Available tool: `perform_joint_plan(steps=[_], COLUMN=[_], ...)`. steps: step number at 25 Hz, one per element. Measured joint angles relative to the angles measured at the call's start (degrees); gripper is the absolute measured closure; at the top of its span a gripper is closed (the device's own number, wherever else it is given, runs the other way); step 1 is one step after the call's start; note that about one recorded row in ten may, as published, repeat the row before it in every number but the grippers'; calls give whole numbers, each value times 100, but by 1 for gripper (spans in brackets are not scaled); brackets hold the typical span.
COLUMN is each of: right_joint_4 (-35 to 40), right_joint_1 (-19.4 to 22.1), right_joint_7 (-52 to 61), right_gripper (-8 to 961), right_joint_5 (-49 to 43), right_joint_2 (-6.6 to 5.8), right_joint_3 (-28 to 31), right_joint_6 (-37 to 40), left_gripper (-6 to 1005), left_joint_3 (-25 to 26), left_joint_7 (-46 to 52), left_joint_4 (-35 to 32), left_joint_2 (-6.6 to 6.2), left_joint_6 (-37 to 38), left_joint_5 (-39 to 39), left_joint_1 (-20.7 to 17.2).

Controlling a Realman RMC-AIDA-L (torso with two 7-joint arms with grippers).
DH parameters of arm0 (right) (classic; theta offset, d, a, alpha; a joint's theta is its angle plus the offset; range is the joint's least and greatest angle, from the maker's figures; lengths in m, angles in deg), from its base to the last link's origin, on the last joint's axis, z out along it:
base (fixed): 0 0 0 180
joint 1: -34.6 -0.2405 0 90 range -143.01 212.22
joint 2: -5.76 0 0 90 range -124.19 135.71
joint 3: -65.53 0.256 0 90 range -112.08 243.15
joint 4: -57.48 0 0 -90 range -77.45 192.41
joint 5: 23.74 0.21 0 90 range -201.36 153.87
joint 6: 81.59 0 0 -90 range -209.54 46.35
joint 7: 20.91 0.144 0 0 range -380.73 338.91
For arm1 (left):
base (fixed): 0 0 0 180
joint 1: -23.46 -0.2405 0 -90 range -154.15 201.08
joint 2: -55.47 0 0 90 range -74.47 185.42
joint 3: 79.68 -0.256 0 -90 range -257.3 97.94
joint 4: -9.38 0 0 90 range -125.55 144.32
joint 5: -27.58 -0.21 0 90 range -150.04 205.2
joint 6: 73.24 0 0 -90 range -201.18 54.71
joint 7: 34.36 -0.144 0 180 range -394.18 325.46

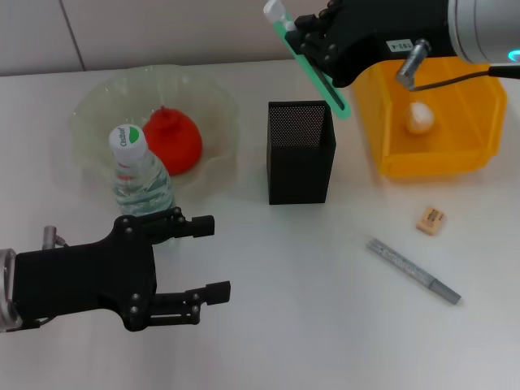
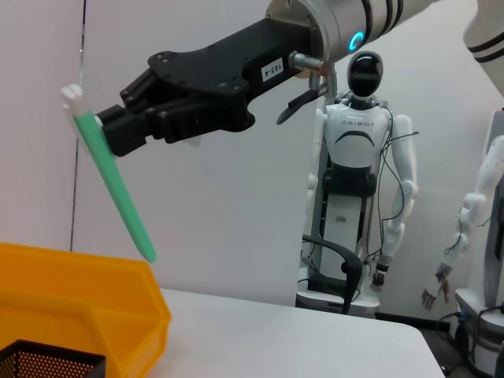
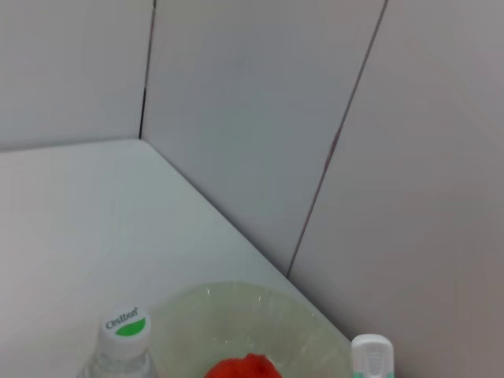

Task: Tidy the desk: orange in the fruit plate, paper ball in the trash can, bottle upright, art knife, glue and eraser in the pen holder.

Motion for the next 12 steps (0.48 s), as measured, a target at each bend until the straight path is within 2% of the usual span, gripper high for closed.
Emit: perform_joint_plan(steps=[7, 9, 12], right_joint_4=[-249, -479, -668], right_joint_1=[526, 630, 678], right_joint_7=[-717, -1037, -1311], right_gripper=[864, 864, 864], right_joint_5=[889, 1402, 1710], right_joint_2=[4, -6, -12], right_joint_3=[248, 524, 685], right_joint_6=[-514, -564, -575], left_gripper=[197, 197, 197], left_joint_3=[7, 3, 1], left_joint_7=[1, 1, 1], left_joint_4=[105, 115, 115], left_joint_2=[-1, -1, -2], left_joint_6=[0, 0, 5], left_joint_5=[9, 10, 10], left_joint_1=[41, 54, 63])
